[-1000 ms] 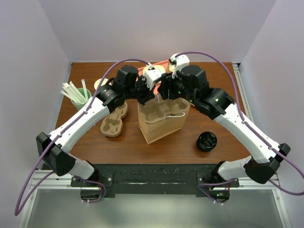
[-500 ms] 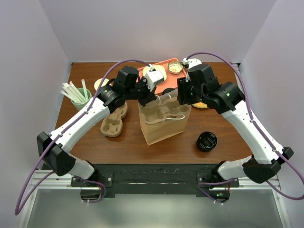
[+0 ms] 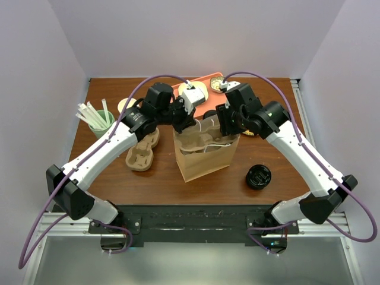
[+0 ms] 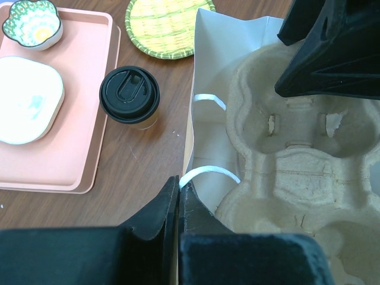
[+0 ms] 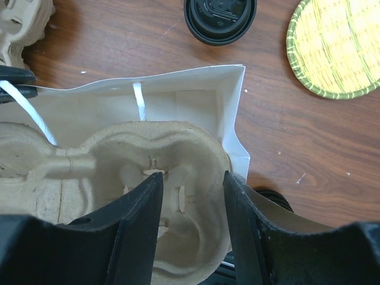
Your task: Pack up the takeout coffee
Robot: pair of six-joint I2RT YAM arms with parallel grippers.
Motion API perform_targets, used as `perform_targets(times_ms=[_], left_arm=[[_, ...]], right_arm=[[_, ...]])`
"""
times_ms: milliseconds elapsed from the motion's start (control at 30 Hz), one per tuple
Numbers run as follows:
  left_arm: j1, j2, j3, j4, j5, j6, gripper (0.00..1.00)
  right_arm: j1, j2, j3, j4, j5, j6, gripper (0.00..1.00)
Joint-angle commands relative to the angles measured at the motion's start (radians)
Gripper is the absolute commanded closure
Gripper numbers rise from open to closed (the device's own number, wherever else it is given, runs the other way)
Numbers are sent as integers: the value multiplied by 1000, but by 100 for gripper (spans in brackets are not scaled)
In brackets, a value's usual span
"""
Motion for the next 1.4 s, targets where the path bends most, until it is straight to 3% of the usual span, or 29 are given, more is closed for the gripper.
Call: perform_targets(times_ms=[0, 400, 600, 733, 933, 1367], left_arm=[[2, -22, 1, 23, 17, 14, 100], [3, -22, 1, 14, 9, 23, 100], [3, -17, -4, 26, 61, 45, 100], [3, -2, 8, 31, 58, 34, 100], [2, 8, 16, 32, 49, 25, 100], [3, 14, 8, 41, 52, -1, 100]], right_arm=[[-6, -2, -6, 2, -6, -32, 50], [-5, 16, 98, -52, 6, -61, 48], [-6, 1, 176, -12, -199, -144, 43], [-5, 35, 221, -39, -311, -94, 44], [-5, 50, 172, -9, -364, 31, 43], [6, 23, 69, 27, -384, 106, 39]])
